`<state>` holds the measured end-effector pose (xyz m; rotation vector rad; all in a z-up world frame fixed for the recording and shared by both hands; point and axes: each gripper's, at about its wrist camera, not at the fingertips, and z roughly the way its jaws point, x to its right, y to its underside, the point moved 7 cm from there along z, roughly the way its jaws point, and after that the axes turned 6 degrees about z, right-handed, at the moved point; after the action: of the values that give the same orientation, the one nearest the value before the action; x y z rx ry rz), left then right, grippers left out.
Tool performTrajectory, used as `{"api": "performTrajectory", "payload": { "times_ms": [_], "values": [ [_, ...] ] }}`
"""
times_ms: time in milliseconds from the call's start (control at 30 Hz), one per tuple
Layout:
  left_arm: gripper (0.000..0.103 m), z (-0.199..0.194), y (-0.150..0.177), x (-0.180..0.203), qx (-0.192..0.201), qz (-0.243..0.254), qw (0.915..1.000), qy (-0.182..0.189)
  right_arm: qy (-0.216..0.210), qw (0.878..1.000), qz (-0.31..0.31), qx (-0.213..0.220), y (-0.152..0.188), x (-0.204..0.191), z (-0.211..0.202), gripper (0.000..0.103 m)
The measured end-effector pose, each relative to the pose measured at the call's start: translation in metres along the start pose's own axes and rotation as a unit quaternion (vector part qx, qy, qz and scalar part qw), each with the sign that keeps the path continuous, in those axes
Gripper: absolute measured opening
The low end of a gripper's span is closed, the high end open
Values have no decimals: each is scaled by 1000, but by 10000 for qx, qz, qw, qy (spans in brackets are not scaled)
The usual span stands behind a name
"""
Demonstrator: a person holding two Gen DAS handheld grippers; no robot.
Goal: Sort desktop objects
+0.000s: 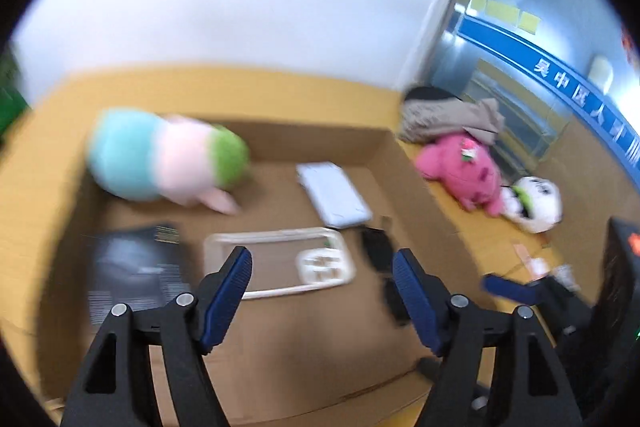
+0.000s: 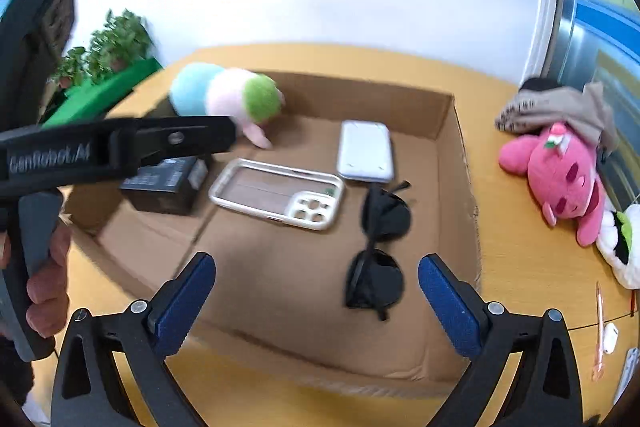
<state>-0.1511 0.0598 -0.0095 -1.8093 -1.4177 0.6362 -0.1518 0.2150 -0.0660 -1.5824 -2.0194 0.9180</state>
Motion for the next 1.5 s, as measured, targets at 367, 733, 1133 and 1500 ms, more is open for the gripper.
{"api": "performTrajectory", "payload": {
  "times_ms": [367,733,1133,1500],
  "values": [
    [80,-26,89,-74,387,585,9808,-1818,560,9939,297,898,32,-33,12,103],
    [84,-3,105,-91,541,-143,9904,-1263,397,9886,510,1357,50,-28,24,103],
    [86,-4,109,-87,494,-259,9887,-1395,391,9890,501,1339,50,-29,22,103],
    [86,-19,109,-60,763,103,9876,-1365,405,9886,515,1353,48,-28,21,103]
  ]
}}
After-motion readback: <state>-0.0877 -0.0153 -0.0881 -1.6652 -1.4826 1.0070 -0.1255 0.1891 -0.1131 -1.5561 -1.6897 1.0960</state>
